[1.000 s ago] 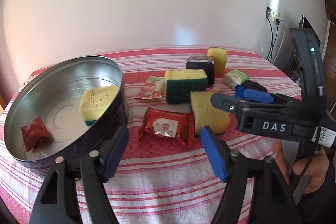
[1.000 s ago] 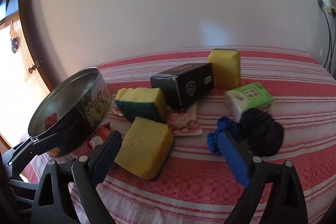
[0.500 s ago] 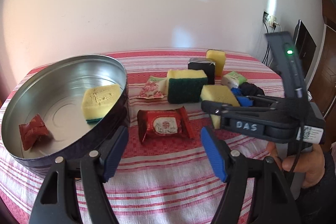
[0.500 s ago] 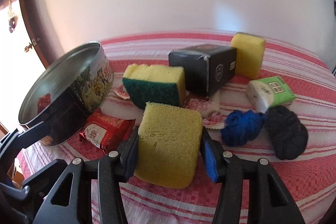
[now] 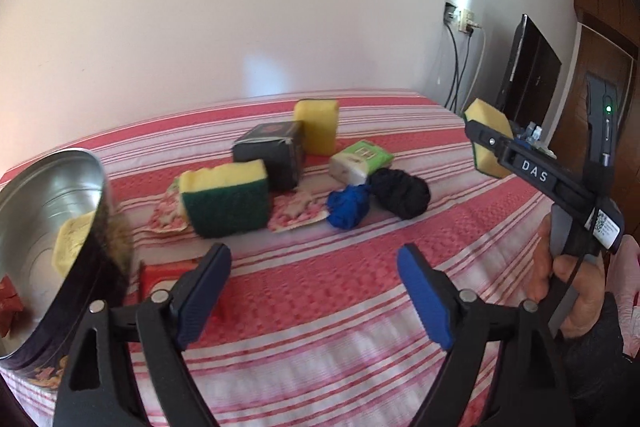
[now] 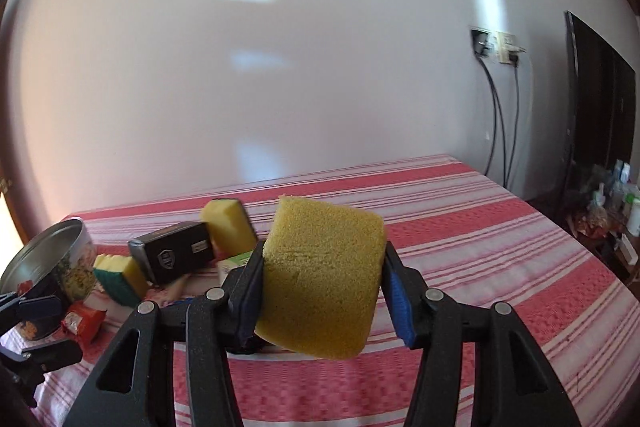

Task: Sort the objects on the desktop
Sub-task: 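Grasp the yellow sponge with the right tool while the left tool grasps the blue cloth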

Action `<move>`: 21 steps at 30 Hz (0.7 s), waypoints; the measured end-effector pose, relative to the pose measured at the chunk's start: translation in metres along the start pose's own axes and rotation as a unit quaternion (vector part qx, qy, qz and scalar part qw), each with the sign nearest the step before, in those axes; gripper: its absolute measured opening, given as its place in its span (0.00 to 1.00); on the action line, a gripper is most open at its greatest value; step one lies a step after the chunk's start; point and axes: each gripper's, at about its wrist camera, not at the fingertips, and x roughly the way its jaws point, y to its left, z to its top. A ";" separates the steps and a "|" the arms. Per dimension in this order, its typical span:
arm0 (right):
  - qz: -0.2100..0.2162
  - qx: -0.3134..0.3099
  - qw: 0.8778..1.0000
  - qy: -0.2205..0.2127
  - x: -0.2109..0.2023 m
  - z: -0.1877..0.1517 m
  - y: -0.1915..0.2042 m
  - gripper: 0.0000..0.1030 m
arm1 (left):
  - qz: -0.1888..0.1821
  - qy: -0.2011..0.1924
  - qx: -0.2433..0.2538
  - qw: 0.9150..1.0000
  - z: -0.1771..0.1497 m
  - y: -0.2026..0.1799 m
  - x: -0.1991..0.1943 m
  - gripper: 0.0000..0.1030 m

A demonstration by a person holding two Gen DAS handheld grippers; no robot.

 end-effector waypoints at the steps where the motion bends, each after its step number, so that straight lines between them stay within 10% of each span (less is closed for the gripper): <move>1: 0.008 0.023 1.000 0.003 0.002 0.001 -0.010 0.54 | 0.004 0.000 0.014 1.000 0.005 -0.009 0.009 0.84; 21: 0.061 0.074 0.995 0.022 0.009 0.002 -0.036 0.55 | 0.025 0.112 0.077 0.990 0.048 -0.054 0.137 0.37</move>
